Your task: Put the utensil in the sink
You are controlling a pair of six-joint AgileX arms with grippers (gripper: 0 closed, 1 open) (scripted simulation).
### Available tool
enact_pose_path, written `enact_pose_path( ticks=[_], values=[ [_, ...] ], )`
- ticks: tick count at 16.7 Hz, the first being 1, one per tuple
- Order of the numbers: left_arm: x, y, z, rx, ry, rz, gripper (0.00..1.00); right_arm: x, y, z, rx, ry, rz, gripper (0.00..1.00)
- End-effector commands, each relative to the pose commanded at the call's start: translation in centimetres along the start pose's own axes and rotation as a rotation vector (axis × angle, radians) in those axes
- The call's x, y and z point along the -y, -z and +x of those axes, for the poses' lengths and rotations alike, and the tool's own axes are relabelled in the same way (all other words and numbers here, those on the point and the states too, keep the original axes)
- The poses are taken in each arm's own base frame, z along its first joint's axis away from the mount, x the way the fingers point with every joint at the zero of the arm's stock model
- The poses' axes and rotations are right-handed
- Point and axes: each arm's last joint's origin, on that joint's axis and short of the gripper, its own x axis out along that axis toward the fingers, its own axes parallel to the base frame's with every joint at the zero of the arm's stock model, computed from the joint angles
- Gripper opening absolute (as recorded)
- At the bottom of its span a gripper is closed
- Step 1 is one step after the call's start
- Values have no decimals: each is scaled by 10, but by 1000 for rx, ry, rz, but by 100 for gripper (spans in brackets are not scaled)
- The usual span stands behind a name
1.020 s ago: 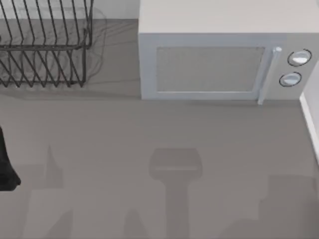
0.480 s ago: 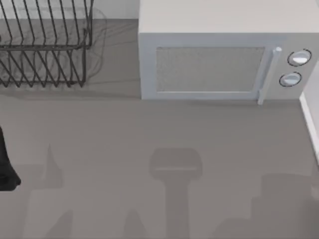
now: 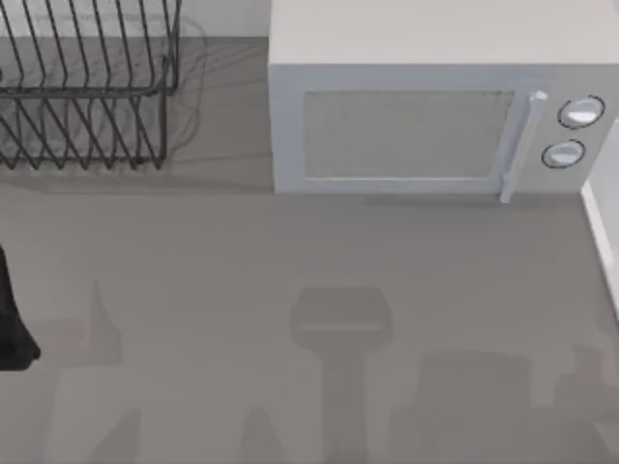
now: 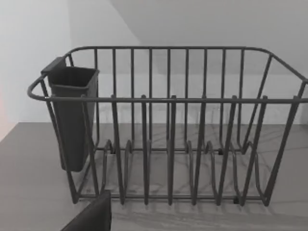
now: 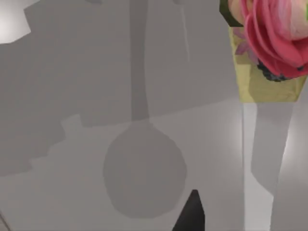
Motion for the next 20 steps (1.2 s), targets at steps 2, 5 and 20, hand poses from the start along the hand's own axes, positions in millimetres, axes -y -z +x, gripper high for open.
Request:
enact_pose_path(
  ticks=[2, 5, 20],
  values=[
    [0, 0, 0, 0, 0, 0, 100, -1, 0, -5, 2, 10, -2, 0],
    [0, 0, 0, 0, 0, 0, 100, 0, 0, -4, 1, 5, -1, 0],
    [0, 0, 0, 0, 0, 0, 100, 183, -42, -32, -18, -75, -43, 0]
  ],
)
